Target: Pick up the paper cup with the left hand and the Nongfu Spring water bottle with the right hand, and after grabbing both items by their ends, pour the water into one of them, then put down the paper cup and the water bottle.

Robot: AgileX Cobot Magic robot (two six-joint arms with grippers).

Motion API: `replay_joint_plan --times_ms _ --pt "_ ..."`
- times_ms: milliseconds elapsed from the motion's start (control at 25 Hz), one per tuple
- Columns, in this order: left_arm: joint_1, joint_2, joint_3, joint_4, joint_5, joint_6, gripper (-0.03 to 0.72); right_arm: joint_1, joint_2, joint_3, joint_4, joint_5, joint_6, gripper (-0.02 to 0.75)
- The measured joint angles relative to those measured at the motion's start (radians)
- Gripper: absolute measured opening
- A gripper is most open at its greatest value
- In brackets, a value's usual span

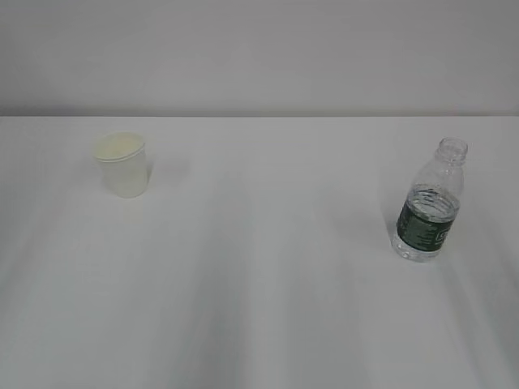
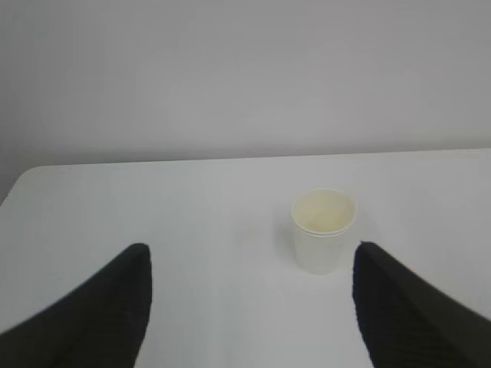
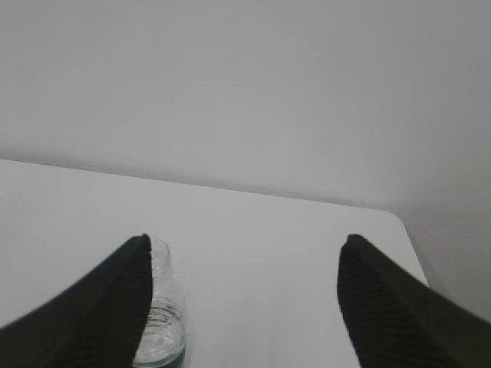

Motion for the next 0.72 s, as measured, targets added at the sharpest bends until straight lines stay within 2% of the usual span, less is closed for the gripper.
replay_joint_plan --times_ms 560,720 --pt "0.0 0.237 0.0 0.031 -0.236 0.0 0.585 0.0 0.191 0.002 -0.008 -0.202 0.002 0.557" --pt "0.0 0.312 0.009 0.039 -0.296 0.0 0.554 0.0 0.253 0.002 -0.025 -0.26 0.009 0.552"
